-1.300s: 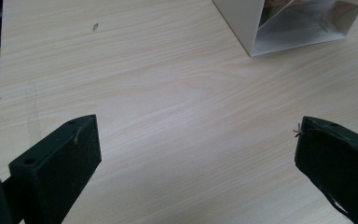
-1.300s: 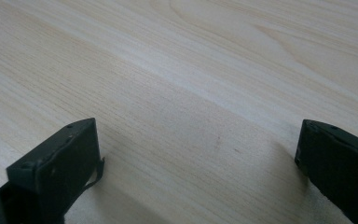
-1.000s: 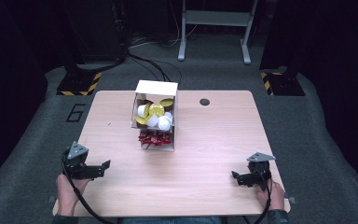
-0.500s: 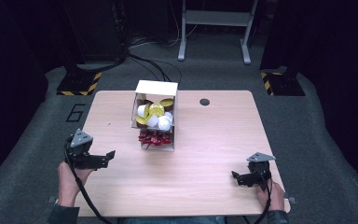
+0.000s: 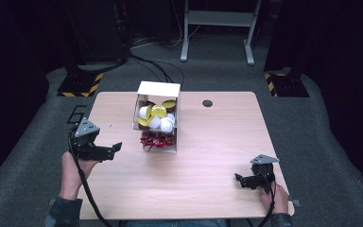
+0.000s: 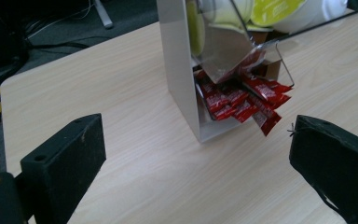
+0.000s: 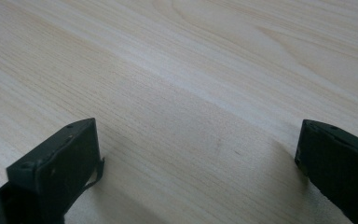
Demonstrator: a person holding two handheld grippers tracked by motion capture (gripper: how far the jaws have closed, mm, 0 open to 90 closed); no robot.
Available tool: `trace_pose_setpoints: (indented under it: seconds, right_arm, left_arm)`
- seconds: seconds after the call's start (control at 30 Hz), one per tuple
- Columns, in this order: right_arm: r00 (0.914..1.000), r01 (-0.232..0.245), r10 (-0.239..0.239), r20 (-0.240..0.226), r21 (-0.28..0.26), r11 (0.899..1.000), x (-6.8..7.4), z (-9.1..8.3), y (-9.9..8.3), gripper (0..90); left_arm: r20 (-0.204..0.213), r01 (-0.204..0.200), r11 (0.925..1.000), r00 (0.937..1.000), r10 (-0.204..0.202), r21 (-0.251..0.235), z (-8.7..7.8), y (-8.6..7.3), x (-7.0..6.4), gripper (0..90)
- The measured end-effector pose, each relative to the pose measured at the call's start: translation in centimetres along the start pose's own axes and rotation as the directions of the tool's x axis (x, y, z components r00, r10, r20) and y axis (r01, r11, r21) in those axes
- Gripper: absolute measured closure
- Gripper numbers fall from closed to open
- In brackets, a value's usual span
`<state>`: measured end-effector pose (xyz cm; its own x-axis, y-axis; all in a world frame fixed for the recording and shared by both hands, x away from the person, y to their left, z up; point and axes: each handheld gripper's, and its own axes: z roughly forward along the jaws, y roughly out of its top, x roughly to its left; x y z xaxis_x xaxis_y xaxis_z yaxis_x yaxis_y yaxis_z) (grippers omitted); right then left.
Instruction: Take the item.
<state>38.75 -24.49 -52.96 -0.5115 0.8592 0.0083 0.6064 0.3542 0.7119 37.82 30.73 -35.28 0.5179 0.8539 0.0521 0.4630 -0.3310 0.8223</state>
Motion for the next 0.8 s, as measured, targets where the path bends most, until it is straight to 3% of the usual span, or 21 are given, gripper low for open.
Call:
trace_pose_setpoints:
  seconds: [0.43,0.8]
  right_arm:
    - [1.0,-0.001,0.001,0.0,0.0,1.0,0.0,0.0,0.0,0.0]
    - [1.0,-0.002,0.002,0.002,-0.001,1.0,0.0,0.0,0.0,0.0]
  left_arm:
    - [0.03,-0.036,0.9992,0.9989,0.037,-0.02,0.2,3.1,-0.6,3.2]
    - [0.047,-0.08,0.9962,0.9956,0.081,-0.036,0.9,6.1,-1.8,1.8]
